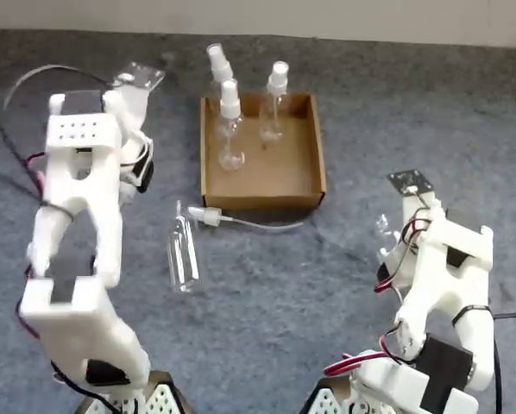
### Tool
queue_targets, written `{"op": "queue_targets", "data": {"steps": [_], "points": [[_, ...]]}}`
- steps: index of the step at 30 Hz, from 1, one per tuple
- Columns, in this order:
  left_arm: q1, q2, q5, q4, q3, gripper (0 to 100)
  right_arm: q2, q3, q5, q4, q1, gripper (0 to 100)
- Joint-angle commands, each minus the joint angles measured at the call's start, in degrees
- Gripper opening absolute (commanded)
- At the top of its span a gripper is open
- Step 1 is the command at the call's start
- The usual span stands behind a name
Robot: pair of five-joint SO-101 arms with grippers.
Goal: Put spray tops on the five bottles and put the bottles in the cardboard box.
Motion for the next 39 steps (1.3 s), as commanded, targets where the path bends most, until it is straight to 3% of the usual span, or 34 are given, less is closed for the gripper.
{"op": "queue_targets", "data": {"steps": [1, 4, 9, 16, 20, 27, 33, 39], "points": [[0.5, -15.5, -0.4, 1.5, 6.7, 0, -2.4, -0.5, 0.4, -1.2, 2.4, 0.4], [1.5, -25.8, -0.4, 0.9, 18.0, 0, -2.4, -1.0, 0.4, -1.2, 5.8, 0.4], [7.3, -40.0, 0.1, -8.5, 38.2, 0, -2.4, -2.8, 0.4, -1.2, 8.7, 5.7], [14.7, -49.1, 6.1, -20.8, 57.1, 0, 8.1, -7.6, -4.5, -5.4, 9.3, 8.0], [15.0, -49.6, 6.3, -23.4, 61.0, 0, 15.3, -13.1, -4.7, -1.1, 9.7, 9.2], [15.0, -49.6, 6.2, -28.0, 65.7, 0, 15.7, -21.9, -4.7, 10.3, 7.1, 29.9], [14.9, -49.5, 6.2, -28.0, 66.3, 0, 16.3, -34.2, -4.8, 18.9, 2.0, 30.8], [14.9, -49.5, 6.2, -28.0, 66.6, 0, 18.2, -36.6, -4.7, 16.0, 4.1, 30.8]]}}
